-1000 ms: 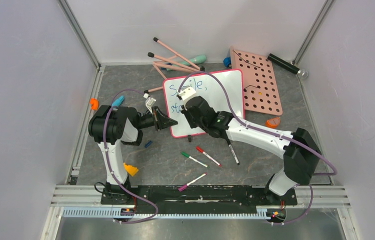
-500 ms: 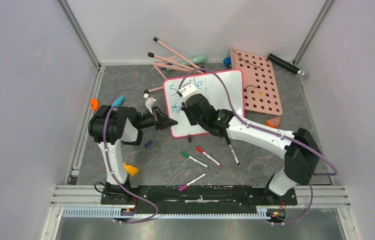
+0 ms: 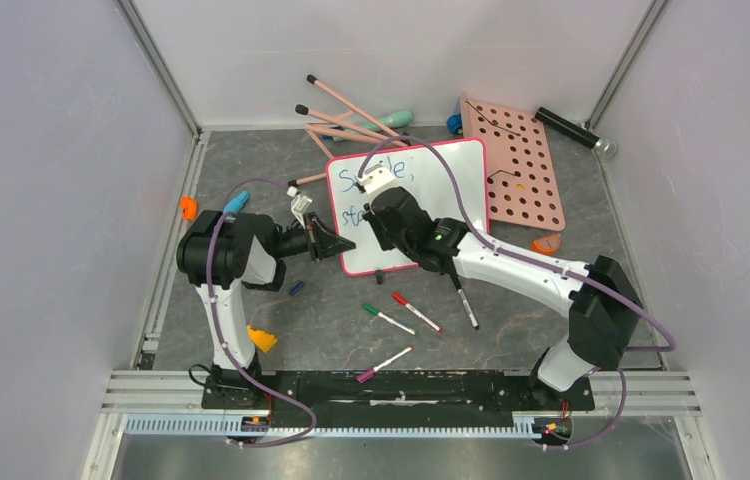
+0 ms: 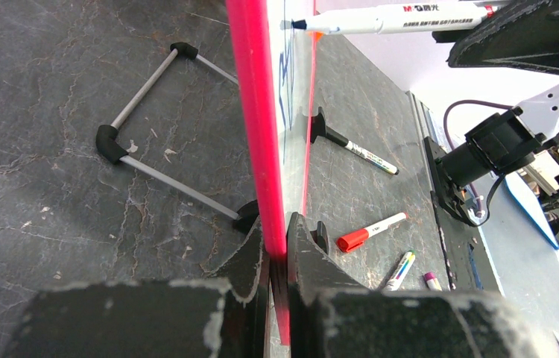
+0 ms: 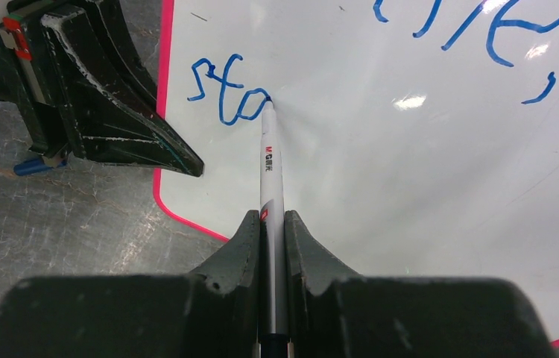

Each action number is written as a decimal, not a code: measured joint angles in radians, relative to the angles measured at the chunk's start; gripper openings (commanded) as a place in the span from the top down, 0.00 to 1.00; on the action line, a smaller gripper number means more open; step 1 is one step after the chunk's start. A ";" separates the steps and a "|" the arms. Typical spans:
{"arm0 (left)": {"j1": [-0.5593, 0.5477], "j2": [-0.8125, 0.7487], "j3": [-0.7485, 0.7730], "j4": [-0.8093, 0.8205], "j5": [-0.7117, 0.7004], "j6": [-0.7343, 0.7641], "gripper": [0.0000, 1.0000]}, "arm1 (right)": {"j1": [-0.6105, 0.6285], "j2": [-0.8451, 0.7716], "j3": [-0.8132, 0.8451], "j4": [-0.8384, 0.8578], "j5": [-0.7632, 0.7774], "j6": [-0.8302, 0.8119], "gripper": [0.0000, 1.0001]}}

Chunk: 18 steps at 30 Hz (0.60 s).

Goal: Write a sentence on the whiteboard

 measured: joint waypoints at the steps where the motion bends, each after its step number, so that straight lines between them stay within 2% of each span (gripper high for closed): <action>1: 0.000 0.000 0.000 0.000 0.000 0.000 0.98 | 0.000 0.000 -0.003 0.002 0.000 0.000 1.00; 18: 0.000 0.000 0.000 0.001 0.001 0.000 0.98 | 0.000 -0.042 -0.064 0.009 -0.018 0.007 1.00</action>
